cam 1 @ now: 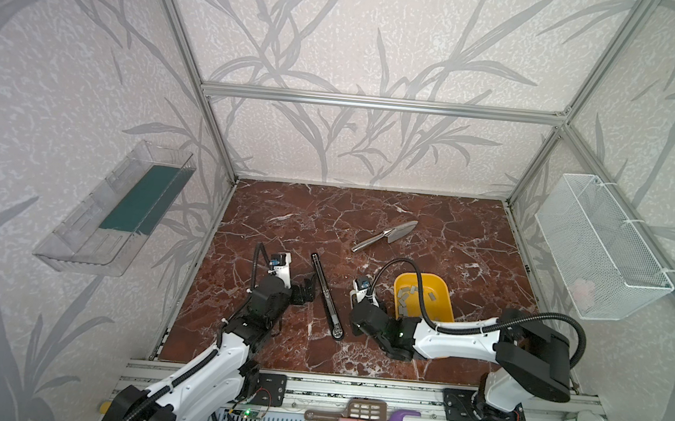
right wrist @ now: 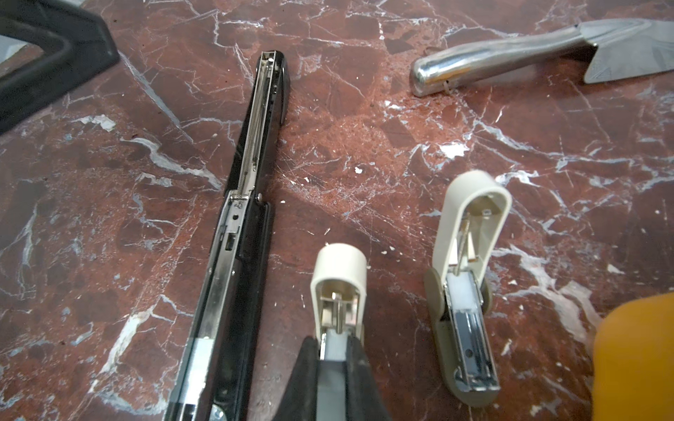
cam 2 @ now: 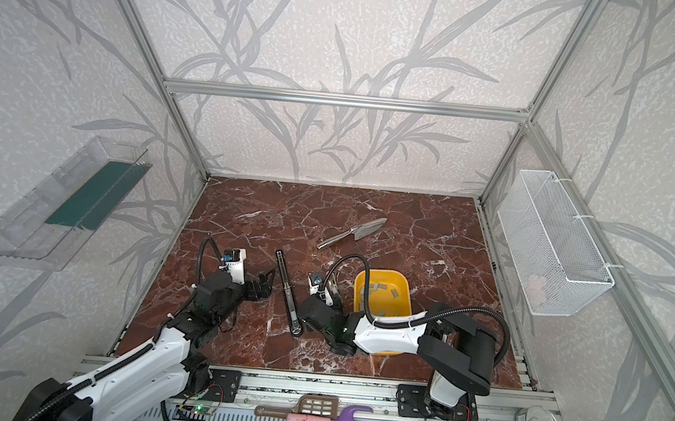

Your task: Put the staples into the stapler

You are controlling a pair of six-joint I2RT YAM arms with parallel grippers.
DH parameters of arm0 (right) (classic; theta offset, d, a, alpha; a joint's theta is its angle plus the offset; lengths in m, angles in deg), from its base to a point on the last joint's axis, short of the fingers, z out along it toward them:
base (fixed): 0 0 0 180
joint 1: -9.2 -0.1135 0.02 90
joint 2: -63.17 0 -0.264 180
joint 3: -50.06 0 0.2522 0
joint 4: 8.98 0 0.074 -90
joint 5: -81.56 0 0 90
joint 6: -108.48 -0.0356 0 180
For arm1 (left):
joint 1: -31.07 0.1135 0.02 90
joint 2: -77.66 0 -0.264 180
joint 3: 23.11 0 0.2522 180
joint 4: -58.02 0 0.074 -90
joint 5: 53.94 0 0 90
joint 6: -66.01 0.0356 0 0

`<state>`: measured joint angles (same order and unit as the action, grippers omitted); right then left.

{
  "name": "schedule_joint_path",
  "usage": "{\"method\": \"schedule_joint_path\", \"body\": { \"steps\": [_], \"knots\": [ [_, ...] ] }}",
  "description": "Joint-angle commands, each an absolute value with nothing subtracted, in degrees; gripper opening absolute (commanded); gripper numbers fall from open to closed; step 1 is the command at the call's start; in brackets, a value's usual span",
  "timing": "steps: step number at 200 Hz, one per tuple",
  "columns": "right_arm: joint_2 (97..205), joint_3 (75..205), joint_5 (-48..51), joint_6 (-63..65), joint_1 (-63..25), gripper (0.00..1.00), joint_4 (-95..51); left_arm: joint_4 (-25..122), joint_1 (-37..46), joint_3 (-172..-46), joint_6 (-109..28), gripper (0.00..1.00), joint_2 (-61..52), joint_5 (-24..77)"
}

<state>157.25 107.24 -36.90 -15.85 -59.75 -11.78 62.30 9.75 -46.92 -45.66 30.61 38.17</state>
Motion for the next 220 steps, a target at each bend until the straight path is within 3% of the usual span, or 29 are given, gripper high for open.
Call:
{"method": "schedule_joint_path", "body": {
  "steps": [1,220],
  "knots": [
    [158.1,106.5,-37.9,-17.5,-59.9,0.09,-10.5,62.8,9.7,-48.0,-45.9,0.99,30.6,39.3],
    [160.0,106.7,-37.0,-17.6,-59.9,0.07,-9.9,62.8,9.7,-47.9,-45.9,0.99,30.6,39.4]
  ]
}}
